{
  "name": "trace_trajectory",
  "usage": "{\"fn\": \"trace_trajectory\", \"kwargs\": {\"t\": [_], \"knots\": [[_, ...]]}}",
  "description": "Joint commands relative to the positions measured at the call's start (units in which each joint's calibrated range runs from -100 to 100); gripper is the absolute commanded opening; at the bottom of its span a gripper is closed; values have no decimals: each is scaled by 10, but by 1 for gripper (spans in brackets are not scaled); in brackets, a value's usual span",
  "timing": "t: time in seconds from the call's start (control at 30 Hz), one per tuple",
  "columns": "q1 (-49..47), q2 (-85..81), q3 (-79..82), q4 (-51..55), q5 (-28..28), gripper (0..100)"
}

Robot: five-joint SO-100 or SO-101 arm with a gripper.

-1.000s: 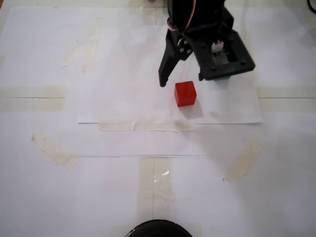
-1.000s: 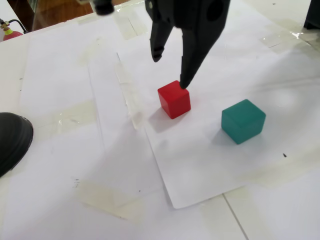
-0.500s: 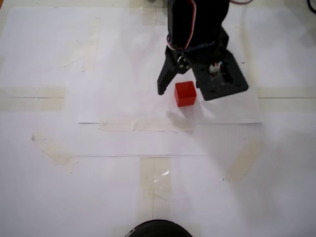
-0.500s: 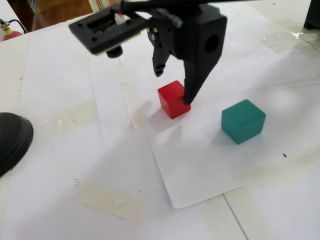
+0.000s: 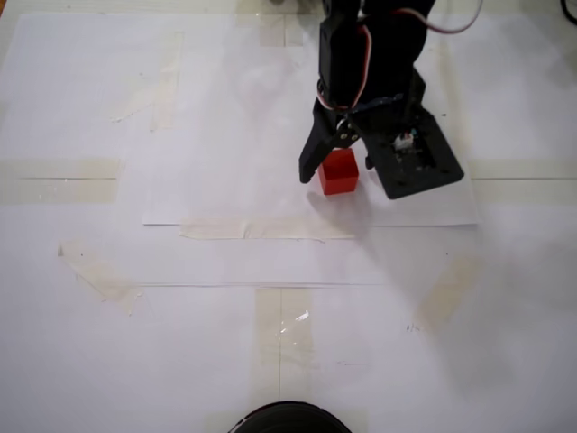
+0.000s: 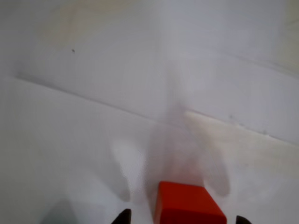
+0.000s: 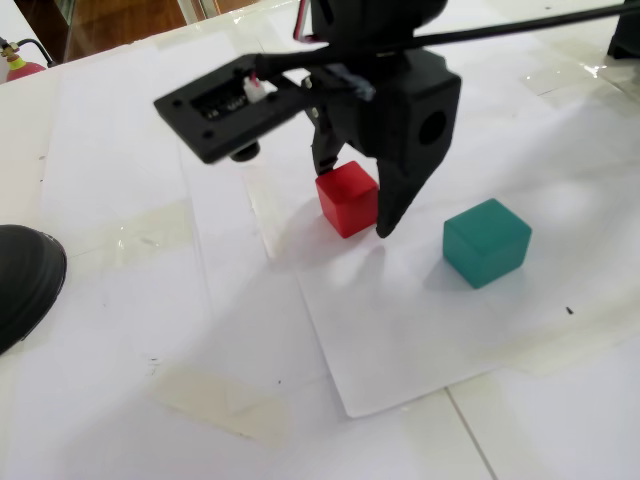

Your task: Put the red cube on the top of the blue cube.

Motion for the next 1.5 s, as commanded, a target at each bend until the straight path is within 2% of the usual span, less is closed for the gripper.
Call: {"fn": "trace_trajectory", "kwargs": {"t": [0.0,0.5,0.87,1.2,1.47], "knots": [[0,-9,-18,-8,-6,28],[3,-16,17,-37,-5,17],[8,-36,19,-20,2,14],[22,-149,4,73,-10,14],[18,-216,-25,173,-40,14]]}}
